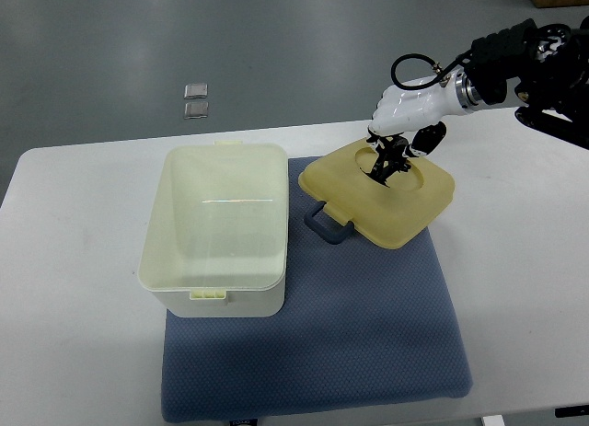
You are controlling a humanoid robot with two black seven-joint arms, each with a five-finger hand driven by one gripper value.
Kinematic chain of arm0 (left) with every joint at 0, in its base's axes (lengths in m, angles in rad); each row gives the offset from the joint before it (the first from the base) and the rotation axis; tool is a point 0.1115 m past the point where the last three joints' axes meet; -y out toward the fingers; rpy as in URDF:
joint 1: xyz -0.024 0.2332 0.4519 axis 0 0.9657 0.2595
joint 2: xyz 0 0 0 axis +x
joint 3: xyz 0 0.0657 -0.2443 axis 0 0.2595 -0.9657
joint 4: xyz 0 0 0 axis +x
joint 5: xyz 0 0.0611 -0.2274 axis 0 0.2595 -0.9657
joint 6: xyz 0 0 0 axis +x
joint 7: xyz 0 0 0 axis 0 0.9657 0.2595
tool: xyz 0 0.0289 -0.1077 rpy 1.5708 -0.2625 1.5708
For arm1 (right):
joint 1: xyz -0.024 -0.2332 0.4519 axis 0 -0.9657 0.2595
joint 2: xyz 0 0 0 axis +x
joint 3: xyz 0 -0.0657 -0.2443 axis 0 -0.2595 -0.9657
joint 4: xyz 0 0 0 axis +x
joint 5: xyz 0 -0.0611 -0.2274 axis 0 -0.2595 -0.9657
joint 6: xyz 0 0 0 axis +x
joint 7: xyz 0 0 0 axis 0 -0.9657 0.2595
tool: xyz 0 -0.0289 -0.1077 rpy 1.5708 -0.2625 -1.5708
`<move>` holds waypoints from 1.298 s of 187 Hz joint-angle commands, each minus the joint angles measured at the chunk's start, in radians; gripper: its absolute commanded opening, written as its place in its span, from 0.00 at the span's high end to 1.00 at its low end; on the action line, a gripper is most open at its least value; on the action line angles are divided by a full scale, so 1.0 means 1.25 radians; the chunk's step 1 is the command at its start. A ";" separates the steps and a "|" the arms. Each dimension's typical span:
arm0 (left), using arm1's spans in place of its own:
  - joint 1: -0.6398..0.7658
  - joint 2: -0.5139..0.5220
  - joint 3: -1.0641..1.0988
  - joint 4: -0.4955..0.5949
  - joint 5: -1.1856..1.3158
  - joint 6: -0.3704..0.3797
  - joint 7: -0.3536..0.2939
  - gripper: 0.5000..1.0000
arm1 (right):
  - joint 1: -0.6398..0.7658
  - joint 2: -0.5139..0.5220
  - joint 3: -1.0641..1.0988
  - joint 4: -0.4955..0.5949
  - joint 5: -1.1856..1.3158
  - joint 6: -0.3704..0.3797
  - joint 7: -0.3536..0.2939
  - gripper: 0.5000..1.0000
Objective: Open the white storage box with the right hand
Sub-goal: 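Carry the lid beside the box and lower it onto the mat, then open the right hand fingers and release the lid handle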
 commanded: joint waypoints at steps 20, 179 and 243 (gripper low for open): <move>0.000 0.000 0.000 0.000 0.000 0.000 0.000 0.00 | -0.016 0.009 -0.001 0.001 -0.002 -0.014 0.000 1.00; 0.000 0.000 0.000 0.000 0.000 0.000 0.000 0.00 | -0.046 0.071 0.000 0.044 0.002 -0.009 0.000 1.00; 0.001 0.000 0.000 0.000 0.000 0.000 0.000 0.00 | -0.058 0.074 0.003 0.044 0.015 -0.010 0.000 0.56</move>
